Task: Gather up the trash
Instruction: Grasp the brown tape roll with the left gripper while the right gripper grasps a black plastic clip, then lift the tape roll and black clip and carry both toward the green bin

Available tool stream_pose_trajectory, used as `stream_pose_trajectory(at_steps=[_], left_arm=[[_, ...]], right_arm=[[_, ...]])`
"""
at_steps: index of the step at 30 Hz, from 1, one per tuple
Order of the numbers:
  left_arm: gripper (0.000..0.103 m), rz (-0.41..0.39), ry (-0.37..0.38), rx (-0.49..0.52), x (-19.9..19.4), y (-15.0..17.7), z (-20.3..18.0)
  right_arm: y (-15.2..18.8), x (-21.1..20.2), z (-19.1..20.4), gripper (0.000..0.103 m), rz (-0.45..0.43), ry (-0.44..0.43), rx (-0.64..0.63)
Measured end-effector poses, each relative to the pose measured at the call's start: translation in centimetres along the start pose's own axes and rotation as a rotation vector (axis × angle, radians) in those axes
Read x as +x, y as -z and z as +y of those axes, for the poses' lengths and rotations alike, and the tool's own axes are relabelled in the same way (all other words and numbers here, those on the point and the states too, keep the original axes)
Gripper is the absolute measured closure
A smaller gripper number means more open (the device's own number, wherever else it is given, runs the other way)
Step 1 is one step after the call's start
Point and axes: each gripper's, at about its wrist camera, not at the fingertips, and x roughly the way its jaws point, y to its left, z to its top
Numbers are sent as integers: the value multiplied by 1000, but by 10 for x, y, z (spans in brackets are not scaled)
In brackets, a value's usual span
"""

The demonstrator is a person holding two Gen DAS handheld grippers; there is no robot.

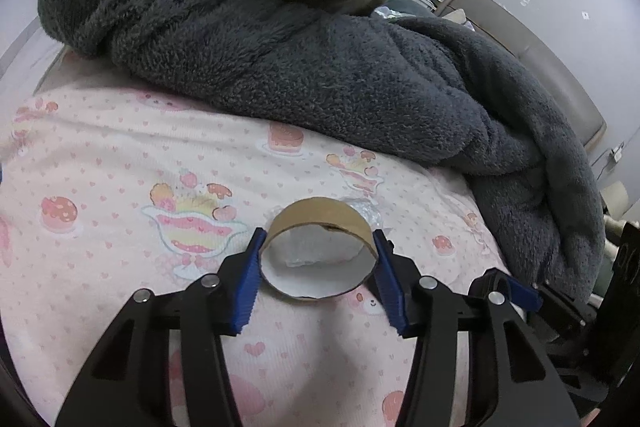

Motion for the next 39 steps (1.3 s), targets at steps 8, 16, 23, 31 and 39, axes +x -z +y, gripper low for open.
stream_pose_trajectory(at_steps=[8, 16, 23, 31, 39], left_arm=[[49, 1, -33, 41, -11, -1, 2], [49, 105, -96, 151, -11, 6, -1], [50, 133, -83, 229, -21, 17, -8], [50, 160, -39, 238, -36, 24, -6], [50, 182, -23, 269, -53, 39, 1]], right_arm=[[-7, -3, 11, 55, -13, 4, -16], [-10, -3, 20, 55, -17, 11, -30], [-11, -8, 24, 55, -26, 14, -27], [-14, -11, 35, 55, -36, -8, -27], [-10, 3, 60, 55, -1, -134, -22]])
